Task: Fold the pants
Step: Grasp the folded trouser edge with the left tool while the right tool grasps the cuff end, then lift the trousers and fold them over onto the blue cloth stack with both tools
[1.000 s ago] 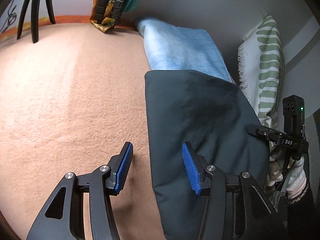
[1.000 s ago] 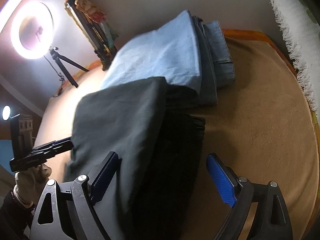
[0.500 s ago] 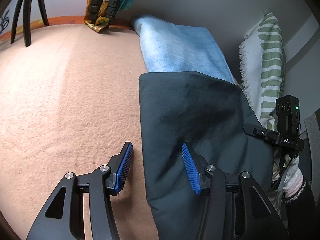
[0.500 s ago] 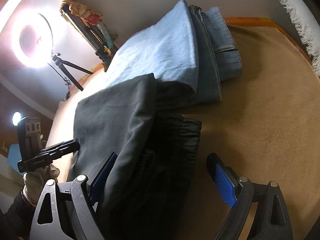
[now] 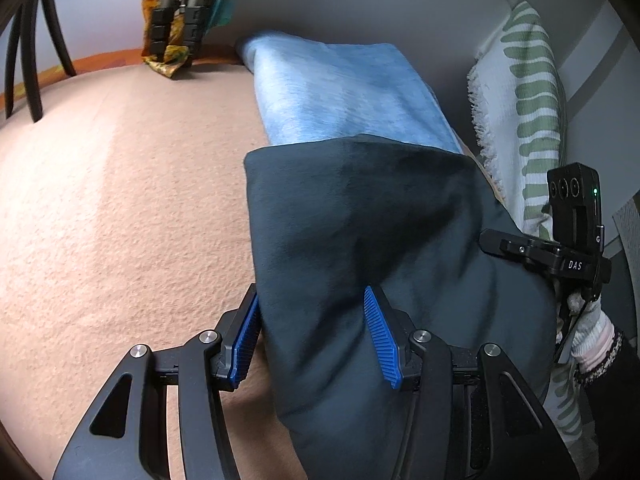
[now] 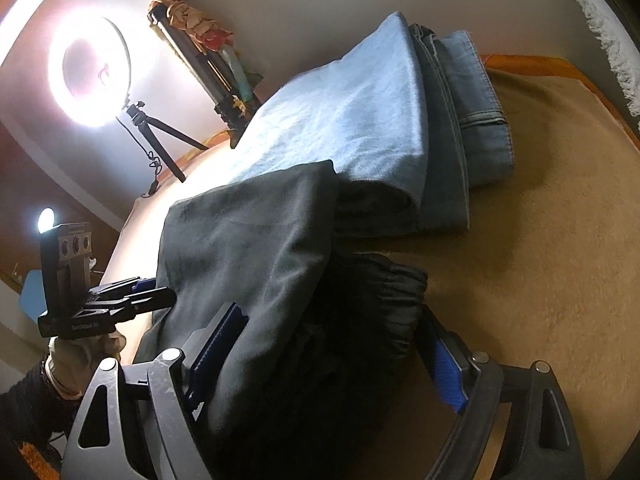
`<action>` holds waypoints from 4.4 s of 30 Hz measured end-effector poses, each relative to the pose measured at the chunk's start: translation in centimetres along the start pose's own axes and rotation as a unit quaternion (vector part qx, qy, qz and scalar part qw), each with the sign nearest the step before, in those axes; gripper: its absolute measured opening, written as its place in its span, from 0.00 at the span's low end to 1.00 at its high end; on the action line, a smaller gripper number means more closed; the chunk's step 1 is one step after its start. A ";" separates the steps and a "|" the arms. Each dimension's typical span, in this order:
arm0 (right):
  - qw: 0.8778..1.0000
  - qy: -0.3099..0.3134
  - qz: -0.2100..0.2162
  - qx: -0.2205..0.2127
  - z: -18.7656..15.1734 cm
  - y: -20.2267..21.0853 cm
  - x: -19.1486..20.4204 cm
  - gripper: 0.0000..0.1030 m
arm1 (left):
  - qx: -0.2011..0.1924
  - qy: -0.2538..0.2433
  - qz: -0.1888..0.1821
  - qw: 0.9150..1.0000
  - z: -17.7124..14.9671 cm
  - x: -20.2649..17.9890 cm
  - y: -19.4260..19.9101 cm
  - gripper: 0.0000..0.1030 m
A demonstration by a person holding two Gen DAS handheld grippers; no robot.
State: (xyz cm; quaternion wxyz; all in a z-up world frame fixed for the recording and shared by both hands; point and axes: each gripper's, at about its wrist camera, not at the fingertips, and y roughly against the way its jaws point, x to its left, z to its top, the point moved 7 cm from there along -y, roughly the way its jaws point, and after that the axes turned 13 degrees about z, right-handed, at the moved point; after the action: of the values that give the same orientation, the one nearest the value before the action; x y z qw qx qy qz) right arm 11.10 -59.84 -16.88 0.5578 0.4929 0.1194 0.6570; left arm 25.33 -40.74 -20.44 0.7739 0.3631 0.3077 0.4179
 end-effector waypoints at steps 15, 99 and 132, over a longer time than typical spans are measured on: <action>1.000 0.003 0.017 0.008 -0.3 0.1 0.0 0.77 | -0.005 0.005 -0.022 1.000 0.1 -0.1 -0.1 0.48; 0.965 0.146 -0.057 -0.211 10.6 11.6 15.0 0.22 | -0.240 -0.052 0.004 0.969 13.7 -4.8 14.7 0.10; 0.977 0.126 -0.098 -0.141 22.5 1.0 2.0 0.22 | -0.196 -0.040 0.062 0.978 22.7 -2.0 1.7 0.10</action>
State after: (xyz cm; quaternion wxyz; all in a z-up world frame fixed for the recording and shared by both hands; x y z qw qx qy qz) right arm 28.25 -67.35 -4.27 0.6641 0.3087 0.1427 0.6659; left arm 41.42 -48.71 -6.28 0.8142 0.2391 0.1656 0.5024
